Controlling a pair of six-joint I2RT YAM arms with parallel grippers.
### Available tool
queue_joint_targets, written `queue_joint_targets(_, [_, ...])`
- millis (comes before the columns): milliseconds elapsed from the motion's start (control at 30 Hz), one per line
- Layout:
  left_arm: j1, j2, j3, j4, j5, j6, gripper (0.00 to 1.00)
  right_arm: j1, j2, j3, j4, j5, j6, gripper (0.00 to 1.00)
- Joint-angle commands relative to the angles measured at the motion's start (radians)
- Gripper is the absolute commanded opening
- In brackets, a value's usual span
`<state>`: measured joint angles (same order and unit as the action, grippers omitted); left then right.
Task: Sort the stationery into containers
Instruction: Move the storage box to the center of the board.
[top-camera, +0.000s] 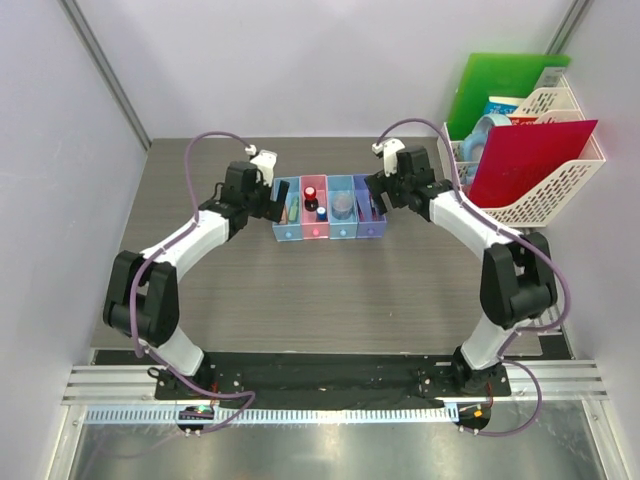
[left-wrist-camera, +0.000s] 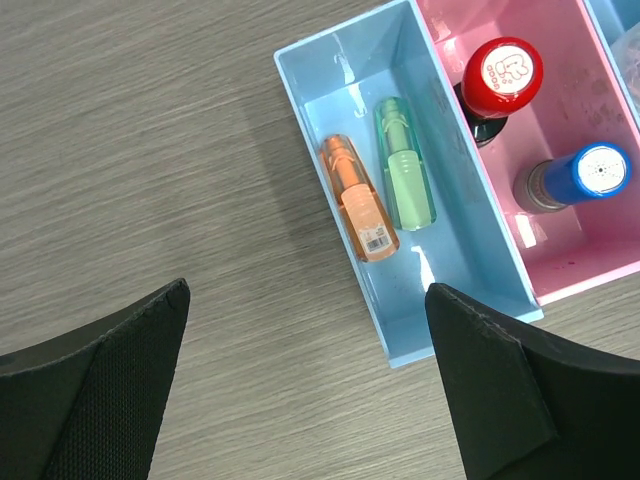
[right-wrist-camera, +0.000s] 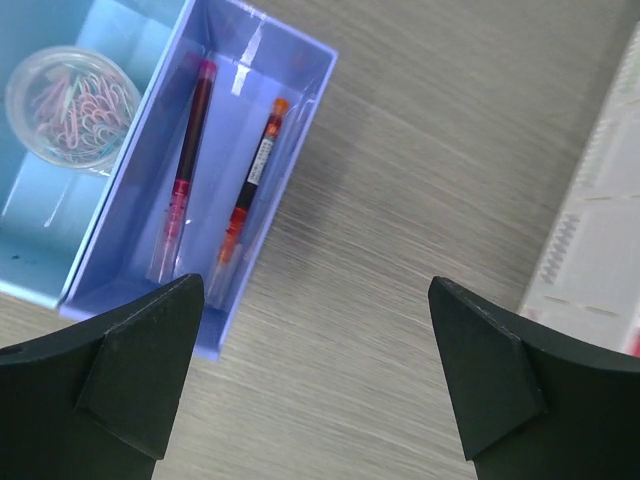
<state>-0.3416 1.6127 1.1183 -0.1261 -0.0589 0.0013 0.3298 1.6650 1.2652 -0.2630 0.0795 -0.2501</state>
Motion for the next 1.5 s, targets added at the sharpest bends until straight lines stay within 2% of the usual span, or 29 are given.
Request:
queue_joint_targets(0, [-0.005,-0.004,0.052,0.060,-0.001,0.034,1.00,-0.005,0.065,0.060,0.034,-0.058,0.061,1.00])
queue_joint_targets(233, [-0.004,0.050,0.058,0.059,0.022,0.029,1.00,-0.005,0.168,0.054,0.070,-0.041,0.057,1.00])
queue_joint_targets(567, [-0.007,0.162,0.049,0.069,0.024,0.028,1.00,-0.005,0.187,0.051,0.073,-0.064,0.060,1.00])
queue_joint_targets(1000, [-0.005,0.109,-0.031,0.069,0.102,0.019,1.00,0.020,0.147,-0.013,0.045,-0.104,0.069,1.00])
queue_joint_targets(1467, [-0.008,0.047,-0.107,0.049,0.148,0.037,1.00,0.067,0.006,-0.148,0.028,-0.096,0.055,1.00])
